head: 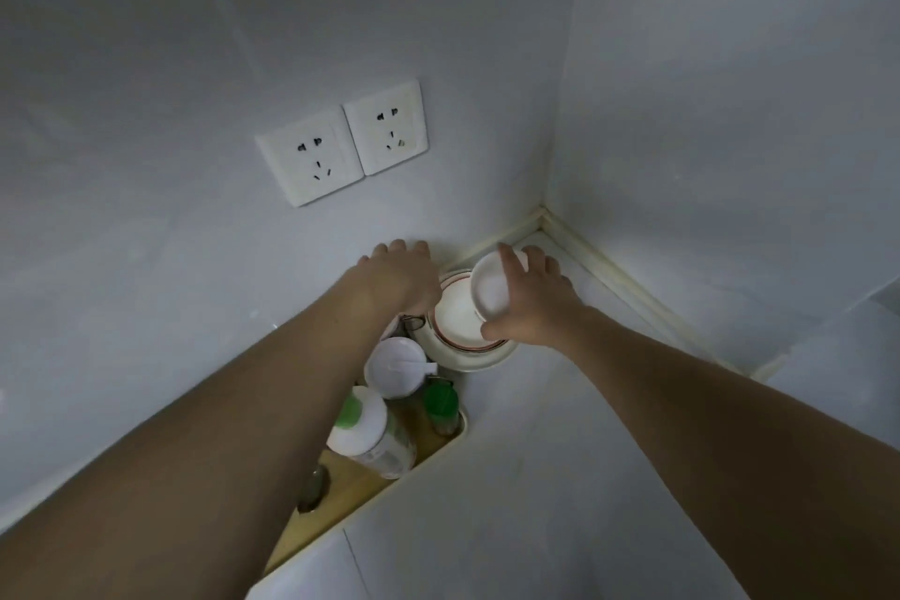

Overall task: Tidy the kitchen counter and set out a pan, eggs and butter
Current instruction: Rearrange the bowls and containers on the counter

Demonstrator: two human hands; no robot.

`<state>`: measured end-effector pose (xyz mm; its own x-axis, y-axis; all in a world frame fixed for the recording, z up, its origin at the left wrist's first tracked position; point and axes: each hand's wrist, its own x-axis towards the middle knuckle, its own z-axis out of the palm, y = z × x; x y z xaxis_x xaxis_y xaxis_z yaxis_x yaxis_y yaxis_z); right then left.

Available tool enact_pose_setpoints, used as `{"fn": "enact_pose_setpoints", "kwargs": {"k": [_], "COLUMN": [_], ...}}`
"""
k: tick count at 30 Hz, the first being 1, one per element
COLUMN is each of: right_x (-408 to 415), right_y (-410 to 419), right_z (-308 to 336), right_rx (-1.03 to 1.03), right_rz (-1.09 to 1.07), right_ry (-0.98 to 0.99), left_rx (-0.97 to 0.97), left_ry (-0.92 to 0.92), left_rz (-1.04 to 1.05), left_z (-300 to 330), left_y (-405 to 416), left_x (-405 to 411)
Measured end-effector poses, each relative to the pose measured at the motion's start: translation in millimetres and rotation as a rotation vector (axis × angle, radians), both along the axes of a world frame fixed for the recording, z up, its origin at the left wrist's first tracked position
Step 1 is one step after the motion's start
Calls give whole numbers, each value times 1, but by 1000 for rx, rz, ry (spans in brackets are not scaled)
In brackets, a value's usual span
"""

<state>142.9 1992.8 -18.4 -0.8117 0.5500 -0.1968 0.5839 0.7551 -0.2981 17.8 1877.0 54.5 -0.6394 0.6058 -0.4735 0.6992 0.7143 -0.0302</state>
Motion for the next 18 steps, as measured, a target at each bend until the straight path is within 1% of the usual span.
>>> {"fn": "enact_pose_setpoints", "kwargs": {"k": [4, 11, 18], "right_x": [-22, -42, -51], "right_y": [-11, -20, -19], "right_z": [-11, -32, -45], "right_rx": [-40, 24, 54], "right_rz": [48, 96, 116], "right_ry": [-26, -102, -181], "left_rx": [-33, -15, 9], "left_ry": [7, -59, -87], "left_rz": [34, 24, 39], "left_z": [5, -8, -23], "left_y": [-21, -26, -31], "left_x": [-17, -22, -28]}}
